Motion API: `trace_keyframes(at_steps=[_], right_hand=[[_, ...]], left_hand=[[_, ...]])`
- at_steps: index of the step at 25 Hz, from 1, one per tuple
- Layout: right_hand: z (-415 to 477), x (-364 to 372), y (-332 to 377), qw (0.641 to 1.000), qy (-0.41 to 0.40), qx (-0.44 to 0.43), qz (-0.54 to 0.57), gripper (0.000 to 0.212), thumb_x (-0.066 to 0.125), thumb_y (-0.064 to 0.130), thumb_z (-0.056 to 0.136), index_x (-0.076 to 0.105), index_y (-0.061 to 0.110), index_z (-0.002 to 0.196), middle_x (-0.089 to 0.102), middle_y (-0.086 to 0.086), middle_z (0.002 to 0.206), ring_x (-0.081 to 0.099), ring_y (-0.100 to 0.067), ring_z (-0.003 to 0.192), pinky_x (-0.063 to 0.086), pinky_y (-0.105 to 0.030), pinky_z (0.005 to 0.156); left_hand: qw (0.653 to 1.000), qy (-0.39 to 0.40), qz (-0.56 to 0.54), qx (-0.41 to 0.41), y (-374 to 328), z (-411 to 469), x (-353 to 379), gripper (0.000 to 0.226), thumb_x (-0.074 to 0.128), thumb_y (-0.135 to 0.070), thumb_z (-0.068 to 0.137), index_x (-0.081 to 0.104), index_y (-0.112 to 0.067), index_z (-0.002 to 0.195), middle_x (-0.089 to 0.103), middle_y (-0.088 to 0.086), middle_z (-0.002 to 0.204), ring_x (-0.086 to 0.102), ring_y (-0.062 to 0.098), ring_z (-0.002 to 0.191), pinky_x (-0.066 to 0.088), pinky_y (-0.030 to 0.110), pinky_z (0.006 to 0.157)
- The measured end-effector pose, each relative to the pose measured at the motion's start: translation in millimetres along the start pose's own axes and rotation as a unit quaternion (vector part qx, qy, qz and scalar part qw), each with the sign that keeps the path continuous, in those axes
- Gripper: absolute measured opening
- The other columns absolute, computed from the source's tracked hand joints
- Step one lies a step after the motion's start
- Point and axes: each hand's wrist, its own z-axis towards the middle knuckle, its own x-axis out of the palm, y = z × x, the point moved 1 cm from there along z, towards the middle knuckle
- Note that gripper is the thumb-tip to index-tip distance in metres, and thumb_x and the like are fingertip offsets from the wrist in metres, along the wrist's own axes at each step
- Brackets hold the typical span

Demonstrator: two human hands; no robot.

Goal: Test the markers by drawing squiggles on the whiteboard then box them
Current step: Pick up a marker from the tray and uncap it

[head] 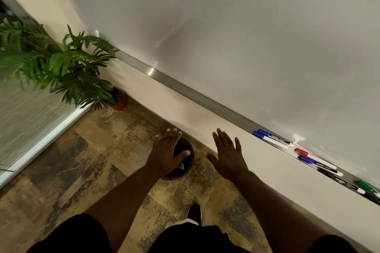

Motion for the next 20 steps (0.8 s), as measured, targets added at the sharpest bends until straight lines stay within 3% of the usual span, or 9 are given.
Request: trace_keyframes(at_steps=[5, 16, 20], right_hand=[[-43, -11, -36, 0.999, -0.028, 0.036, 0.016, 0.081, 0.022, 0.07, 0.097, -0.007, 0.026, 0.159, -0.018, 0.003, 0.165, -0.018, -0.015, 0.151, -0.01, -0.05, 0.122], [-189, -30, -144, 0.988, -0.102, 0.094, 0.066, 0.082, 0.014, 0.076, 0.095, -0.007, 0.029, 0.159, -0.016, 0.006, 0.165, -0.016, -0.013, 0.152, -0.015, -0.047, 0.121], [-261, -34, -198, 0.98, -0.129, 0.128, 0.082, 0.082, 0.015, 0.077, 0.094, -0.003, 0.03, 0.159, -0.011, 0.006, 0.166, -0.012, -0.015, 0.153, -0.01, -0.049, 0.122]], left_hand=[[0.998, 0.014, 0.023, 0.059, -60, 1, 7, 0.084, 0.026, -0.076, 0.089, 0.009, -0.028, 0.156, -0.004, -0.009, 0.162, -0.019, 0.008, 0.146, -0.009, 0.052, 0.12], [0.99, 0.007, 0.063, 0.127, -220, -39, 45, 0.092, 0.009, -0.086, 0.082, 0.01, -0.031, 0.156, -0.006, -0.01, 0.162, -0.013, 0.013, 0.15, -0.008, 0.053, 0.12], [0.987, 0.004, 0.069, 0.143, -298, -68, 83, 0.09, 0.008, -0.086, 0.082, 0.007, -0.034, 0.156, -0.008, -0.012, 0.162, -0.016, 0.01, 0.149, -0.007, 0.053, 0.121]])
